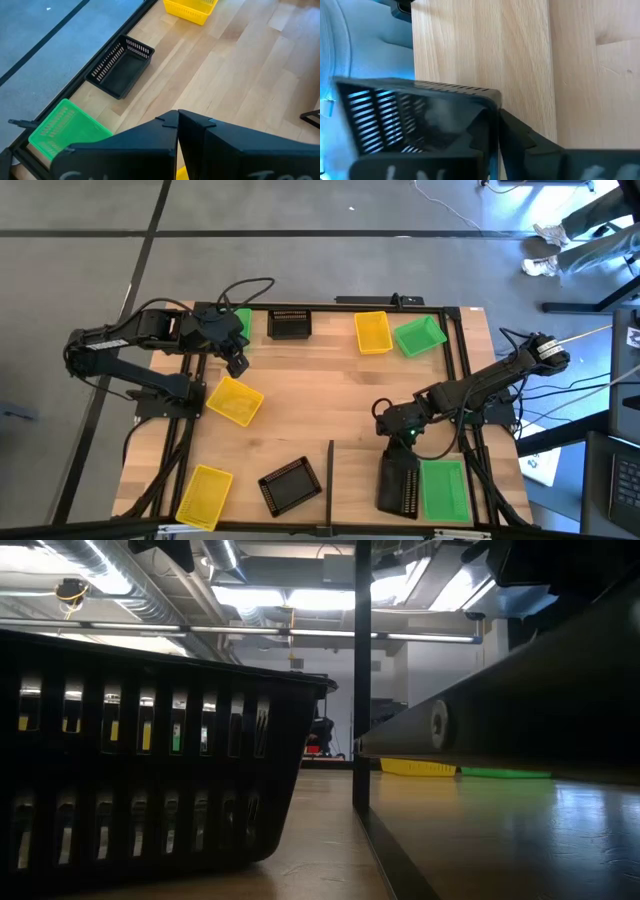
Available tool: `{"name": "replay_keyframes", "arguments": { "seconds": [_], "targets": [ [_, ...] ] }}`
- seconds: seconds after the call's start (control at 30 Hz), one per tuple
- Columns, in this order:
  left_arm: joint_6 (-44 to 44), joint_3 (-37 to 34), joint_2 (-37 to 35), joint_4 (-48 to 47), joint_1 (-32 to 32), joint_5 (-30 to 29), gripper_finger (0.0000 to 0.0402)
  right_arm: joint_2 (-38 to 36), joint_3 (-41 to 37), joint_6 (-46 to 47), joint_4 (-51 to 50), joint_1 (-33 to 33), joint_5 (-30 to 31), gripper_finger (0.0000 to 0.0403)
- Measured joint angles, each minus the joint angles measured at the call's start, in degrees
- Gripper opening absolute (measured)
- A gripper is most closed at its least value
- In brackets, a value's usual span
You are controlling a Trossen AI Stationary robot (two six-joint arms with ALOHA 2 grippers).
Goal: Stack baskets on shelf by color
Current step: Put the middle black bin on the shelf
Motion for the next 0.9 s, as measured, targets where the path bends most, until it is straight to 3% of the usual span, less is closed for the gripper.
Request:
{"name": "replay_keyframes", "arguments": {
  "seconds": [0.23,0.57,0.9],
  "targets": [
    [0.02,0.00,0.00,-0.01,0.00,0.00,0.0000,0.00,0.00,0.33,-0.07,0.00,0.09,0.0016],
    [0.04,0.00,0.00,-0.01,0.00,0.01,0.0000,0.00,0.00,1.73,0.20,0.00,-0.35,0.0072],
    [0.02,0.00,0.00,-0.01,0.00,0.01,0.0000,0.00,0.04,2.01,0.83,-0.02,-4.82,0.0073]
  ]
}}
